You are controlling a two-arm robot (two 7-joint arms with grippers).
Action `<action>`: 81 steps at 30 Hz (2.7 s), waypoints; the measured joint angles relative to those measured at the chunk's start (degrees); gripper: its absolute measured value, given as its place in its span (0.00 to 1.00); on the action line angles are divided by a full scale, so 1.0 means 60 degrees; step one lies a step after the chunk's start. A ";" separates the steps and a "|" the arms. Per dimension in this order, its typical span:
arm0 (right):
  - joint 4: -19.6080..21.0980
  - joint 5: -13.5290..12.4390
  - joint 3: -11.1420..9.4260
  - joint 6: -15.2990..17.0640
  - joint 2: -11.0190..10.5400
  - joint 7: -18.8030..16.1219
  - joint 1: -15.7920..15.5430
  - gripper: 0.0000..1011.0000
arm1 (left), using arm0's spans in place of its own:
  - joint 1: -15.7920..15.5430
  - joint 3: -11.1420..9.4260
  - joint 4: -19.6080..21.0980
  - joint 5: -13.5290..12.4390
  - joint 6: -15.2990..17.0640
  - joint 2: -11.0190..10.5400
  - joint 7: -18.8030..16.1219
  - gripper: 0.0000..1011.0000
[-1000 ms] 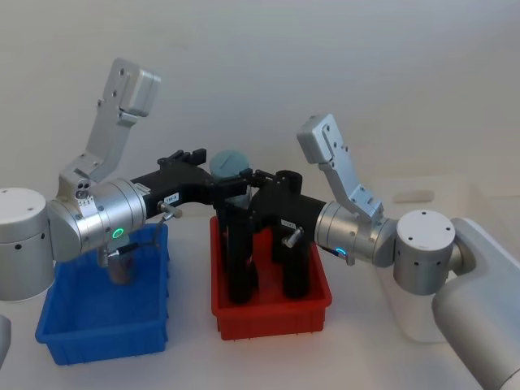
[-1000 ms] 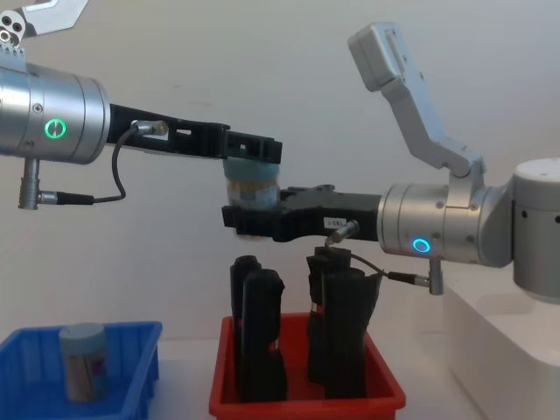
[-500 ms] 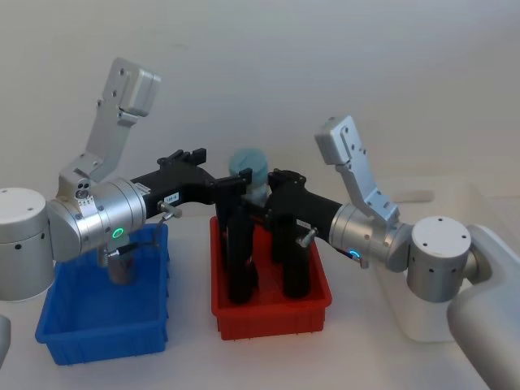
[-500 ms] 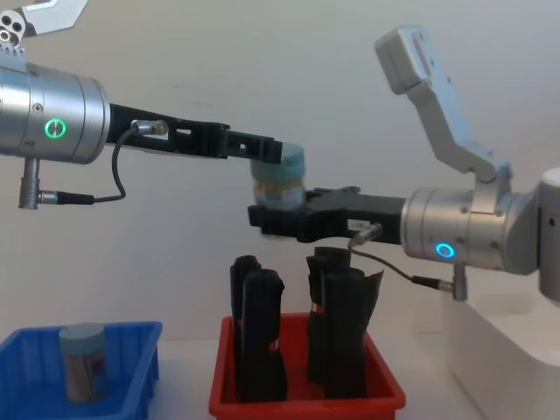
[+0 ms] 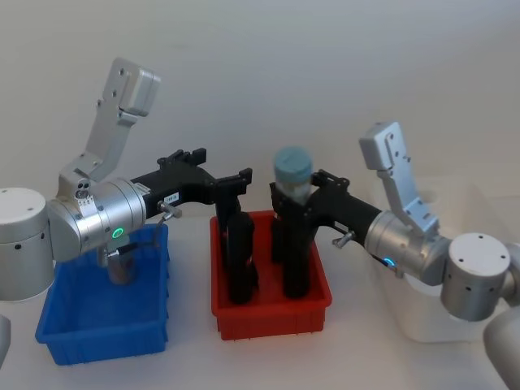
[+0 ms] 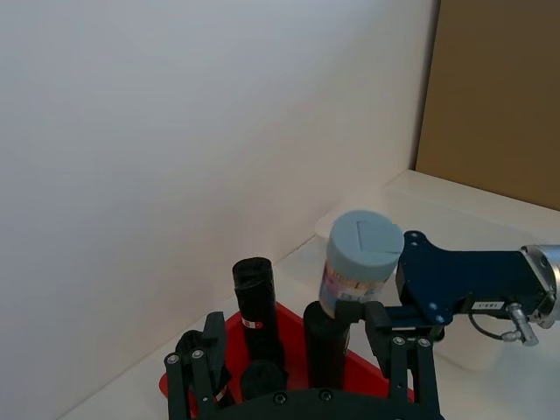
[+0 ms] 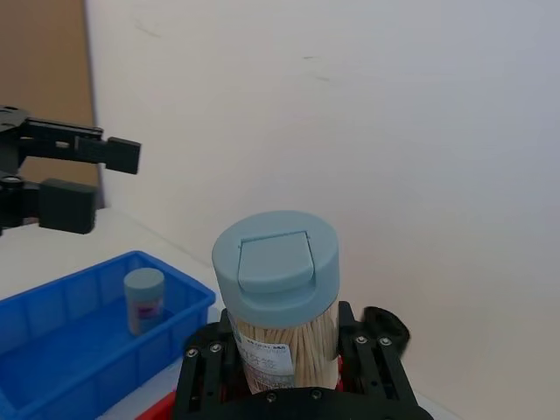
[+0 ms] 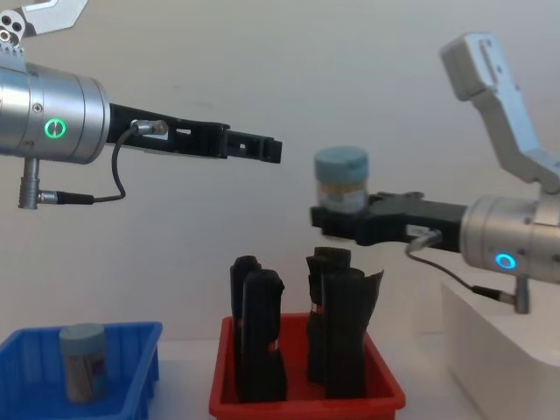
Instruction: Pick the cotton swabs from the blue box and place them into the white box.
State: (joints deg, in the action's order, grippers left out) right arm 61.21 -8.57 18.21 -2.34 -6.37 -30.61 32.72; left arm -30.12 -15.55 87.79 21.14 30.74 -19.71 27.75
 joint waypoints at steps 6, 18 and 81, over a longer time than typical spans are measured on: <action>0.0598 -0.0120 -0.0196 0.0161 -0.0287 0.0524 -0.0425 0.64 | 0.0000 0.0000 0.0000 0.0000 0.0001 0.0000 0.0000 0.99; 0.2114 -0.0454 -0.0683 0.0634 -0.0969 0.2079 -0.1514 0.64 | 0.0000 0.0000 0.0000 0.0000 0.0001 0.0000 0.0000 0.99; 0.3672 -0.1863 -0.1905 0.2734 -0.2017 0.5189 -0.3539 0.99 | 0.0000 0.0000 0.0000 0.0000 0.0000 0.0000 0.0001 0.99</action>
State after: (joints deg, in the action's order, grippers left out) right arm 83.24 -19.75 6.78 14.07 -18.47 0.52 11.49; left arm -30.12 -15.56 87.79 21.15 30.74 -19.71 27.76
